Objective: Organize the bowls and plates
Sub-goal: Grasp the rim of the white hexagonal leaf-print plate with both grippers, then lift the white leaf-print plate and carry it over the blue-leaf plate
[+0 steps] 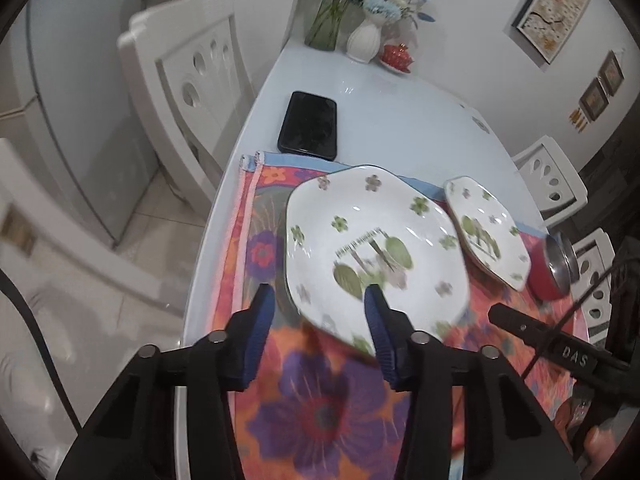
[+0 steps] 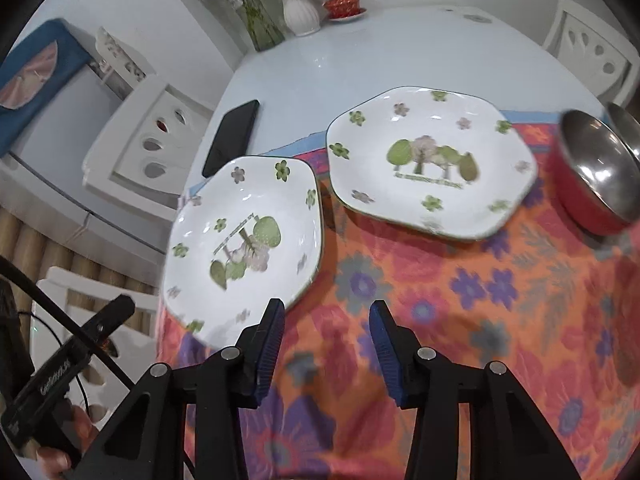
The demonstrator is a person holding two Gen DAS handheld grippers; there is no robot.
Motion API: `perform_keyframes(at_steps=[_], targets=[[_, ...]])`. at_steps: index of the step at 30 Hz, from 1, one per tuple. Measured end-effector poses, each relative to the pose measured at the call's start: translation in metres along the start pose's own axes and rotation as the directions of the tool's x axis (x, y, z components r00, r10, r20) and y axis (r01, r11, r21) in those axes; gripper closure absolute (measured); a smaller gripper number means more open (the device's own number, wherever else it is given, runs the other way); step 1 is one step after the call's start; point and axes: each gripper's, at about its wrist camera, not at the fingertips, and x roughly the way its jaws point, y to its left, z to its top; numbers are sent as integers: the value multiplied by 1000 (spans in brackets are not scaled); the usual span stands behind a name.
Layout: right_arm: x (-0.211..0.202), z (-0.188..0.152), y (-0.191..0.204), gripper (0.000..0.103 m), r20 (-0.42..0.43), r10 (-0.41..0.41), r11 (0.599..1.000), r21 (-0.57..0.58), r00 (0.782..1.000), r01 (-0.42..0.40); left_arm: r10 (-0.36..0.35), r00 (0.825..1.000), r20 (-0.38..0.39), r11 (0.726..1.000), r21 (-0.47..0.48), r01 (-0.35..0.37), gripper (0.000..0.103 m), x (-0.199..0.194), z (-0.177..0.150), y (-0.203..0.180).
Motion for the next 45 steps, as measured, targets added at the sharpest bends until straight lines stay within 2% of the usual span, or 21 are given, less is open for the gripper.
perform_keyframes(at_steps=[10, 14, 23, 28, 34, 39, 45], targets=[[60, 36, 14, 65, -48, -45, 997, -67, 998, 42, -64, 996, -65, 998, -30, 62, 73, 61, 19, 18], [76, 40, 18, 69, -78, -23, 995, -98, 997, 16, -103, 991, -80, 994, -47, 99, 76, 73, 20, 21], [91, 48, 21, 70, -80, -18, 989, -145, 997, 6, -138, 987, -80, 990, -45, 134, 76, 88, 30, 19], [94, 50, 24, 69, -64, -16, 986, -167, 998, 5, -124, 990, -62, 992, -23, 123, 76, 88, 29, 16], [86, 41, 33, 69, -53, -22, 966, -258, 998, 8, -96, 994, -61, 995, -6, 96, 76, 79, 24, 17], [77, 26, 37, 69, -76, -3, 961, -276, 997, -18, -55, 997, -52, 998, 10, 56, 76, 61, 10, 15], [56, 6, 35, 69, -82, 15, 955, -293, 997, -39, -50, 998, -48, 999, 19, 51, 76, 36, -9, 11]])
